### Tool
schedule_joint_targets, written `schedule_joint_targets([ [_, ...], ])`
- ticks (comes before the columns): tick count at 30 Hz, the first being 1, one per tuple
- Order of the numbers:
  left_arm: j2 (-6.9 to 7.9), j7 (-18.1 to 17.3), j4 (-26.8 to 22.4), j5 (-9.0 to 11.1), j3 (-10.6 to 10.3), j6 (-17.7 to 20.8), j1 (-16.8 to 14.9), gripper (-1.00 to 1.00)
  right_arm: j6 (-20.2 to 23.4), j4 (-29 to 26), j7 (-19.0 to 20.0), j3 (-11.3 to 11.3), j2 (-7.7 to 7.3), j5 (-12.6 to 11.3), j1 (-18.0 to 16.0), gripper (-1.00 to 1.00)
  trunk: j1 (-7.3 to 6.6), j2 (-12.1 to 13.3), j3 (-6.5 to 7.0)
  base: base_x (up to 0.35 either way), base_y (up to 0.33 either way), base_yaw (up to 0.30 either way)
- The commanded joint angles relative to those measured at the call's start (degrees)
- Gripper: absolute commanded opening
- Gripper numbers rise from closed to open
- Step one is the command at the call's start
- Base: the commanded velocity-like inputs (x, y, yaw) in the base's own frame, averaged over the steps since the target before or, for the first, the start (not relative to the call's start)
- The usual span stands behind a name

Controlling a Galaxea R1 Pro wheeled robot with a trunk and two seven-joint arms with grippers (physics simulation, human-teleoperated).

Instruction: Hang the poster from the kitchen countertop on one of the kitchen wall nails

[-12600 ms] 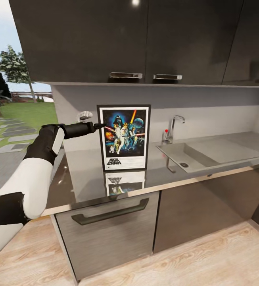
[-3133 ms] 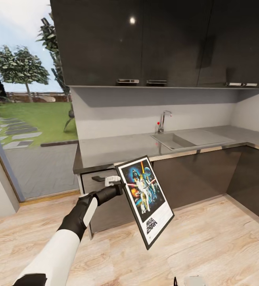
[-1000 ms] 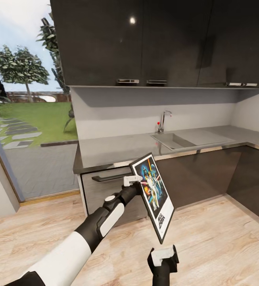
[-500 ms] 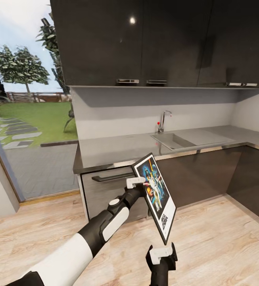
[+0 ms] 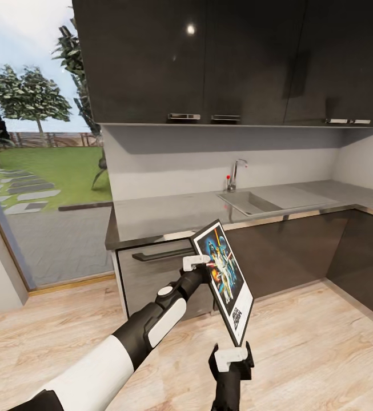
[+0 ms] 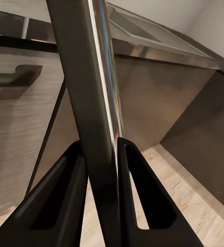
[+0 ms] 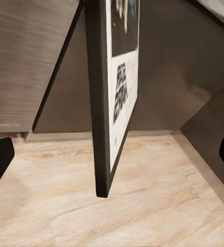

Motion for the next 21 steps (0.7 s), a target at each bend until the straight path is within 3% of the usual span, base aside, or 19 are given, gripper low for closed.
schedule_joint_targets([
  [1, 0.0, 0.29, -0.08, 0.28, -0.09, 0.16, -0.05, -1.0, 0.38, 0.0, -0.25, 0.07, 0.0, 0.25, -0.13, 1.0, 0.0, -0.04, -0.06, 0.0, 0.0, 0.0],
  [4, 0.0, 0.28, -0.45, 0.43, -0.09, 0.16, -0.05, -1.0, 0.52, 0.1, -0.14, 0.07, 0.0, -0.16, -1.06, 1.0, 0.0, -0.04, -0.06, 0.0, 0.0, 0.0],
  [8, 0.0, 0.27, -1.17, 2.51, -0.22, 0.13, -0.05, -1.0, 0.67, 0.2, -0.01, 0.07, -0.05, -1.99, -1.7, 1.0, 0.0, -0.04, -0.06, 0.0, 0.0, 0.0],
  [10, 0.0, 0.29, -1.41, 4.05, -1.81, 0.08, -0.05, -1.0, 0.71, 0.45, 0.08, 0.07, -0.07, -3.08, -2.24, 1.0, 0.0, -0.04, -0.06, 0.0, 0.0, 0.0],
  [15, 0.0, 0.36, -1.59, 5.01, -4.45, 0.0, -0.05, -1.0, 0.73, 0.79, 0.17, 0.07, -0.09, -3.71, -2.76, 1.0, 0.0, -0.04, -0.06, 0.0, 0.0, 0.0],
  [21, 0.0, 0.38, -1.65, 5.23, -5.06, -0.02, -0.05, -1.0, 0.74, 0.87, 0.22, 0.07, -0.09, -3.85, -2.87, 1.0, 0.0, -0.04, -0.06, 0.0, 0.0, 0.0],
])
